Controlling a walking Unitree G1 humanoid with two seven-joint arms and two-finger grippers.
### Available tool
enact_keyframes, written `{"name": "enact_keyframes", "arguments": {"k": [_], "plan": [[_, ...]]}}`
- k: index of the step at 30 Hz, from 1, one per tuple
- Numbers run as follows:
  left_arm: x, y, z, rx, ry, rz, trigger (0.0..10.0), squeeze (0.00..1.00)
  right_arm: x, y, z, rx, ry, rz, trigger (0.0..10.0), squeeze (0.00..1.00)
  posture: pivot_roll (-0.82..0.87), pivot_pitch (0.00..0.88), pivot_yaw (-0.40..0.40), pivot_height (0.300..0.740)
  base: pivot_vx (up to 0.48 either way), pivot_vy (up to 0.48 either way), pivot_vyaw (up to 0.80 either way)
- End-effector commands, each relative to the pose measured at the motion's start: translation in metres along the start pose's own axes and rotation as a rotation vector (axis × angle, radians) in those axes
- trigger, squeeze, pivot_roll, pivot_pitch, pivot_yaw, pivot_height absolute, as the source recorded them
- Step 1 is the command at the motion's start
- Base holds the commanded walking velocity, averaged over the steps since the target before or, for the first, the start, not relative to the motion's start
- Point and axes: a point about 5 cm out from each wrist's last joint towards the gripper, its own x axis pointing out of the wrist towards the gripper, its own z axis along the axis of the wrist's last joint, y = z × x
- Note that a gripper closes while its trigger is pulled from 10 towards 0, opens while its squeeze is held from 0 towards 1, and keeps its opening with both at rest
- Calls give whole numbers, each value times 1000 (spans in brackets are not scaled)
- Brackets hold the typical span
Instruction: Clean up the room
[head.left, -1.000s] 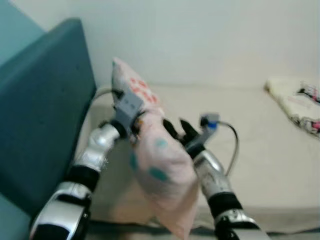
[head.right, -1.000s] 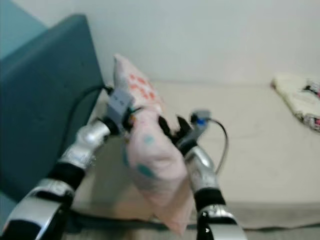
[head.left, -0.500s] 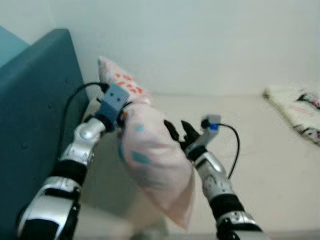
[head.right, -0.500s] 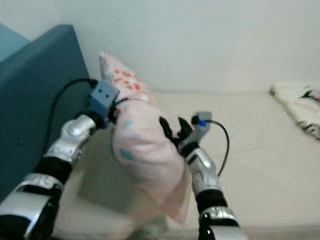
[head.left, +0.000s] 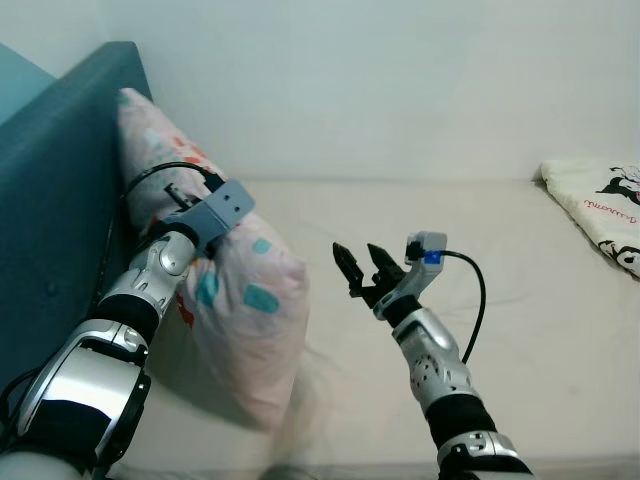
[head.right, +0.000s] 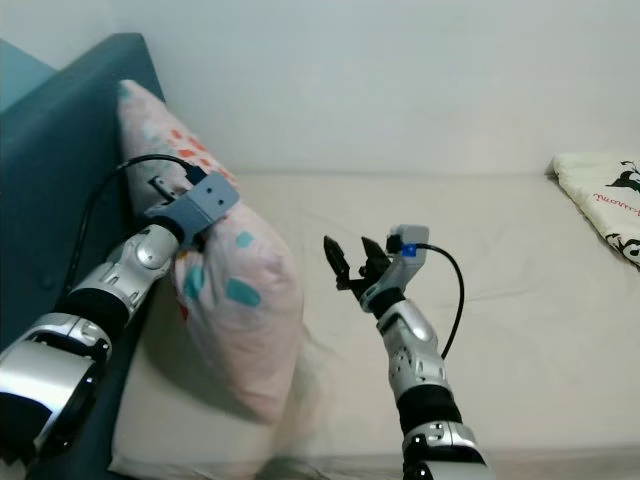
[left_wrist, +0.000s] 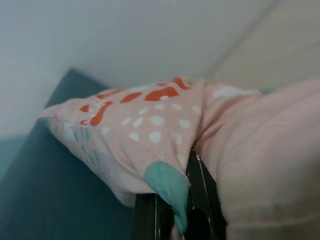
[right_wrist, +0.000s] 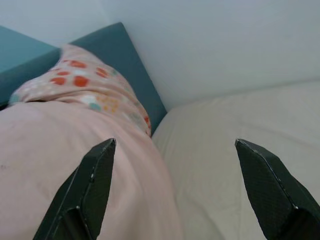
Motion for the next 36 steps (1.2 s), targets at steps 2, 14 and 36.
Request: {"name": "enact_keyframes", "arguments": {"k": [2, 14, 36], "plan": [[-10, -20, -20, -74, 90, -41, 10000, 0, -13, -5, -3, -4, 11, -36, 10000, 0, -143, 0, 29, 740, 0, 0, 0], [-6, -77, 98, -75, -445, -292, 10000, 0, -41, -19, -5, -4, 21, -133, 10000, 0, -170, 68, 42, 740, 0, 0, 0], [0, -84, 74, -17, -182, -228, 10000, 0, -58, -7, -11, 22, 72, -170, 10000, 0, -175, 138, 62, 740, 0, 0, 0]]}}
